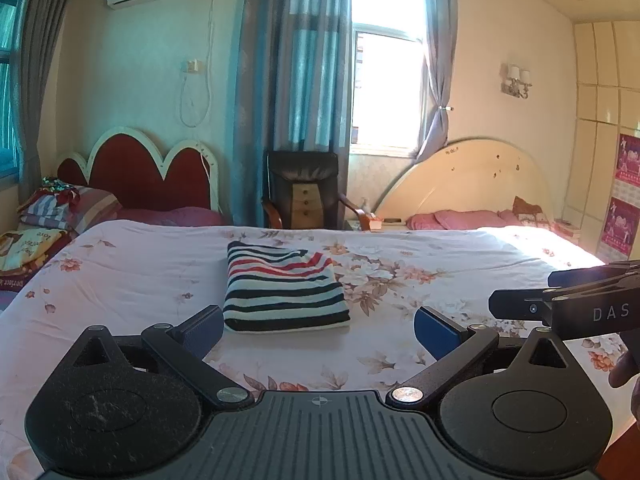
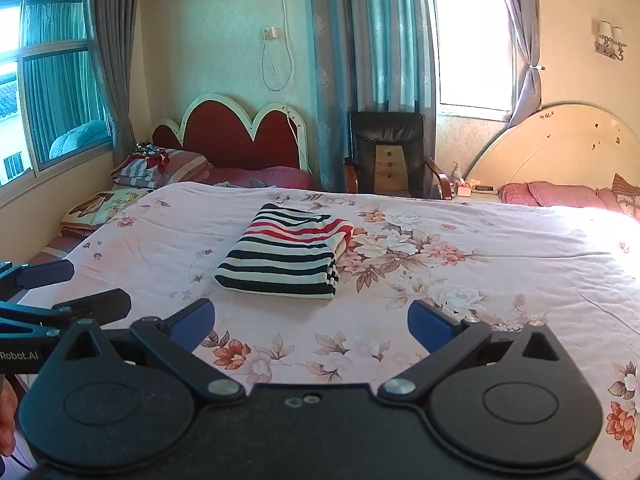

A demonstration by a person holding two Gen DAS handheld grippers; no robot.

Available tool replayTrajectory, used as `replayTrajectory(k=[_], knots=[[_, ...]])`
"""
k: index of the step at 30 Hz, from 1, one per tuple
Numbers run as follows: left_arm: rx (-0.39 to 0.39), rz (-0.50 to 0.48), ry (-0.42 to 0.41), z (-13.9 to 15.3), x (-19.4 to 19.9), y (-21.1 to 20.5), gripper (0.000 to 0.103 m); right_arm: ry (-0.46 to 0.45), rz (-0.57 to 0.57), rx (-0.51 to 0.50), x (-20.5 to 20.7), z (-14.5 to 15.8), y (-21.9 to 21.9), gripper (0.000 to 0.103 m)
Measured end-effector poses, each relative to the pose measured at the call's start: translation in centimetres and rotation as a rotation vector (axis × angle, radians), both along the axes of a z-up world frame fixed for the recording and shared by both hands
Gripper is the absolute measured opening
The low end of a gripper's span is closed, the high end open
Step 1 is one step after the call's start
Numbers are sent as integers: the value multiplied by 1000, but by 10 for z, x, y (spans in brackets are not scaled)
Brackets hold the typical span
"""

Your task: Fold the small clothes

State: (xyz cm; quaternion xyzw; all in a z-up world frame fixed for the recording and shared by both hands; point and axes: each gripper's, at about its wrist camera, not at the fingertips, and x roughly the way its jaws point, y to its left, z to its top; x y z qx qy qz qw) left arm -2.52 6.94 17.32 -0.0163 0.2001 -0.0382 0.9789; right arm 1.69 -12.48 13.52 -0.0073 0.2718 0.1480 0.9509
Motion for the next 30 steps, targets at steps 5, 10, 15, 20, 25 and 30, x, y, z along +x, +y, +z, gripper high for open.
replayTrajectory(k=[5, 10, 15, 20, 25, 30], knots=[[-4, 8, -5, 2, -1, 0, 101, 0, 1, -1, 0, 0, 0, 102], [1, 0, -3, 0, -2, -1, 101, 1, 1, -1, -1, 0, 0, 102], [2, -4, 2, 0, -3, -2, 101, 3, 2, -1, 0, 0, -2, 102], [1, -5, 2, 0, -3, -2, 101, 2, 0, 0, 0, 0, -2, 102], [2, -8, 1, 0, -4, -3, 101, 1, 0, -3, 1, -1, -5, 102], [3, -10, 1, 1, -5, -4, 101, 3, 1, -3, 2, -1, -5, 102]])
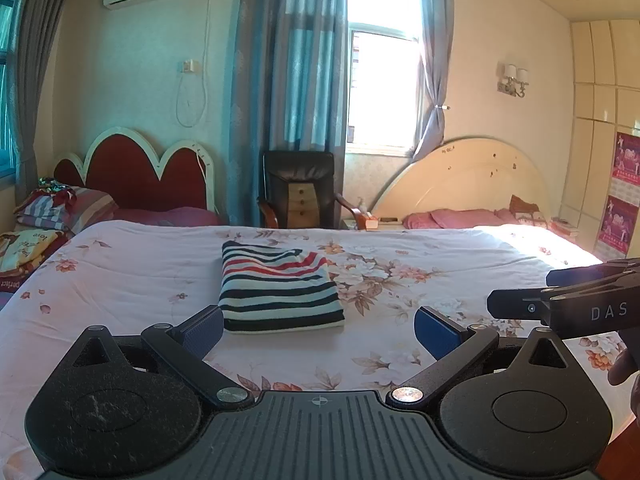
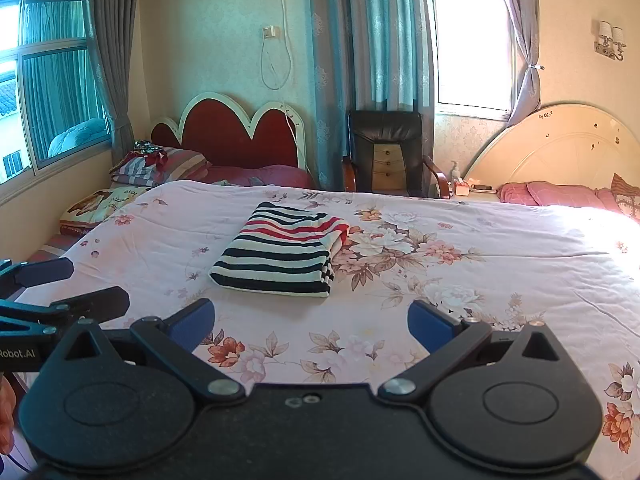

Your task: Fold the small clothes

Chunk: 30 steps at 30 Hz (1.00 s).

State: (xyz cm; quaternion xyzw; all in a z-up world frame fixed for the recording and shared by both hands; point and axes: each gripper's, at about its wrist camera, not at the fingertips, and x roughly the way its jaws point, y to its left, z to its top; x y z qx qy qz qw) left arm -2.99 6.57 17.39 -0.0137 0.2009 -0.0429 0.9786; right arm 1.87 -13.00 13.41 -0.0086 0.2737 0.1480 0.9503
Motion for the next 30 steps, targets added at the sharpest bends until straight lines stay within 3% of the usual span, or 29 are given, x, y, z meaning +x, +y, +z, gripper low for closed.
replayTrajectory(k=[30], knots=[[0, 17, -21, 2, 2, 5, 101, -4, 15, -1, 0, 0, 1, 102]])
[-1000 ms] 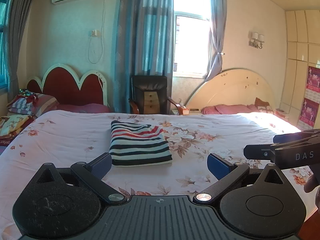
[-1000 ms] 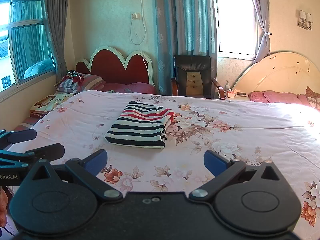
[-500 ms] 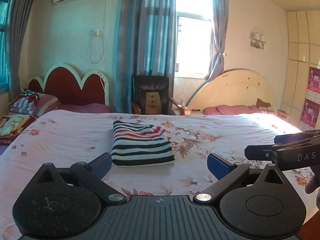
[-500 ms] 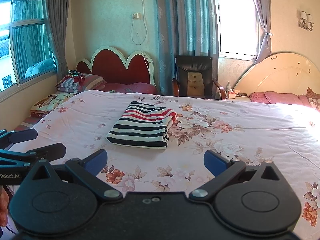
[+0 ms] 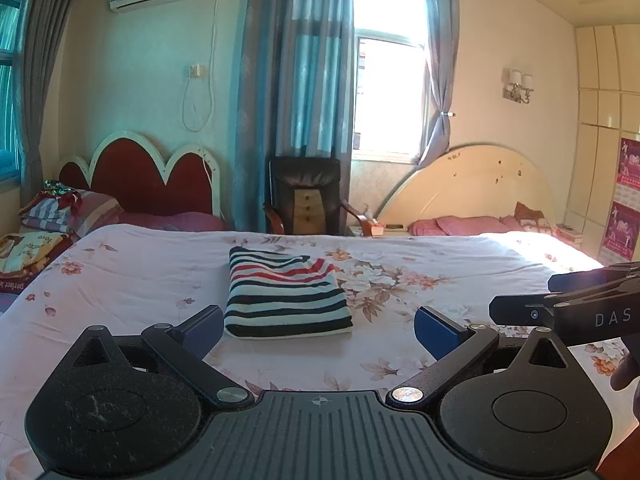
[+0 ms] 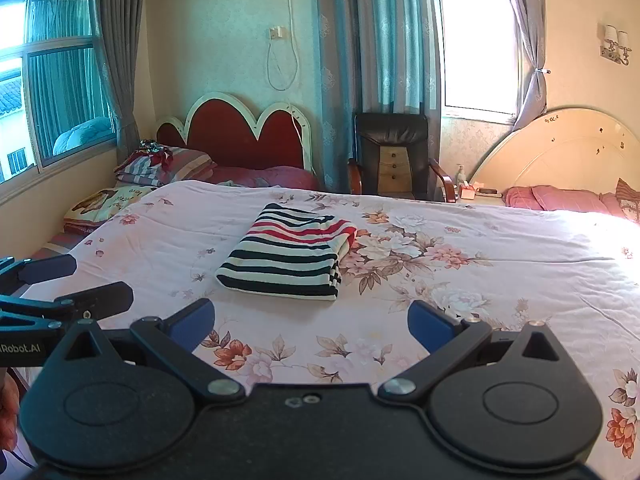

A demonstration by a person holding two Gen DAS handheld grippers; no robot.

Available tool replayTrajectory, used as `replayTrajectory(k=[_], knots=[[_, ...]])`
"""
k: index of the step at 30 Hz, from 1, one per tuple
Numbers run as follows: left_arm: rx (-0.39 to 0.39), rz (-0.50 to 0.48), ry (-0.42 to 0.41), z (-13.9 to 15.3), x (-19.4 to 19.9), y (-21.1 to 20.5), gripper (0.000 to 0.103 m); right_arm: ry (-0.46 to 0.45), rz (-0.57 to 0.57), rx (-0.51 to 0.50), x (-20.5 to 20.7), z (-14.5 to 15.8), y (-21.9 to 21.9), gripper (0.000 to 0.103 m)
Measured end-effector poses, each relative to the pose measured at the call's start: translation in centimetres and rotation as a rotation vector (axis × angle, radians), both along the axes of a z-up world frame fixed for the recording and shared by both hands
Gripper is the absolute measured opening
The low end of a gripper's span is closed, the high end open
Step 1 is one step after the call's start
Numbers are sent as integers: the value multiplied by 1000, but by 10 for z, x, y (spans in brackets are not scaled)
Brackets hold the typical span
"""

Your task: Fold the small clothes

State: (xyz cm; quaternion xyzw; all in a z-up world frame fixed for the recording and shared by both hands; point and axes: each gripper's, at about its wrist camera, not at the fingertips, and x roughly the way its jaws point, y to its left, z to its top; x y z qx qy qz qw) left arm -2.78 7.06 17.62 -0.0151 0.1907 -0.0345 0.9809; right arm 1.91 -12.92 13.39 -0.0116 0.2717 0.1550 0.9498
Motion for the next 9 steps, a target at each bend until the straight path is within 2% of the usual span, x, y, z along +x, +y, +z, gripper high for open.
replayTrajectory(k=[9], knots=[[-7, 1, -2, 2, -1, -1, 101, -1, 3, -2, 0, 1, 3, 102]])
